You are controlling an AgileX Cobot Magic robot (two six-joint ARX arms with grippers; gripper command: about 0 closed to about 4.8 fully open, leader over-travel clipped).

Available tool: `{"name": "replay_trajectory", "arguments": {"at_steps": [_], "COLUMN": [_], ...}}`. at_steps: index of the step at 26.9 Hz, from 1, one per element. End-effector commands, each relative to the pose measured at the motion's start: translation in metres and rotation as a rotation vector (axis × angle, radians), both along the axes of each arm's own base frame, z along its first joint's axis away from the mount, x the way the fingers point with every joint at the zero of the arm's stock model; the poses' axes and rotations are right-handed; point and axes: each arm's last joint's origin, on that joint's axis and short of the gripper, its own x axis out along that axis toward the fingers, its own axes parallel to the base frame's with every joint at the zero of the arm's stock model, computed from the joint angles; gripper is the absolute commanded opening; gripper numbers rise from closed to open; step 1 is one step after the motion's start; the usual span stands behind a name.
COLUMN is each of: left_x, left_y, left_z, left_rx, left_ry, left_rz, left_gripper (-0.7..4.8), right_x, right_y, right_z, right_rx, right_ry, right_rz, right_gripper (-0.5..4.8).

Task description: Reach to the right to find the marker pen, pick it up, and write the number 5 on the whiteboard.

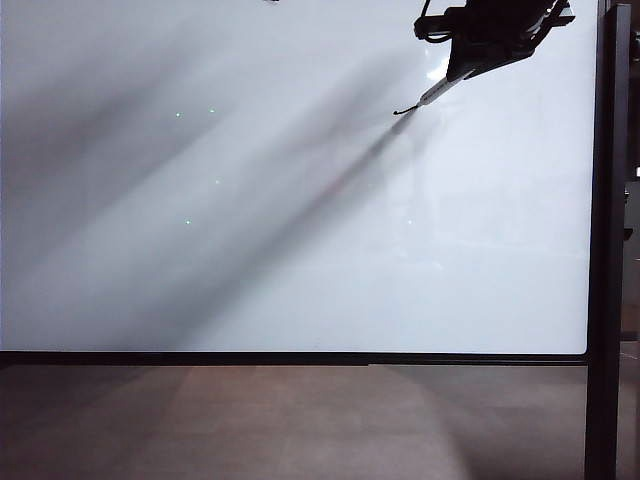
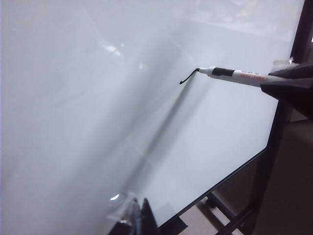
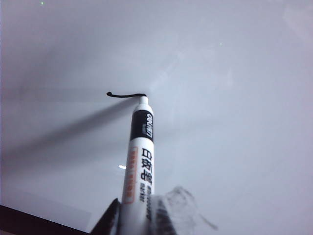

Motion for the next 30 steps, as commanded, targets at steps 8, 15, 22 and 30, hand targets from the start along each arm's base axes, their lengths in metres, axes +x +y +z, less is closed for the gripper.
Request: {"name": "replay_trajectory", "arguments": {"at_steps": [8,15,22,30], "left_x": [-0.001,-0.001,-0.001,-0.001], "left_y": [0.000,0.001,0.001,0.001], "left_z": [0.002,0.002,0.002,0.000], "left_rx": [0.002,0.004,0.004,0.017], "left_ry": [-0.003,0.000,0.000,0.019], "left_rz": [-0.001,-0.001,-0.002,-0.001], "left_gripper": [-0.05,-0.05,-0.05,-0.05], "right_x": [-0.001,-0.022,-0.031,-0.022], "right_y": [-0.007,0.004,0.018,0.024], "right_z": [0.008,0.022,0.023,0.010], "right_rx": [0.004,0.027,0.028,-0.001], "right_ry": [-0.028,-0.025,-0.015,0.014], "right_rz": [-0.049,0.057,0.109,0.081], "right_gripper": [-0.06,-0.06,-0.06,-0.06]}}
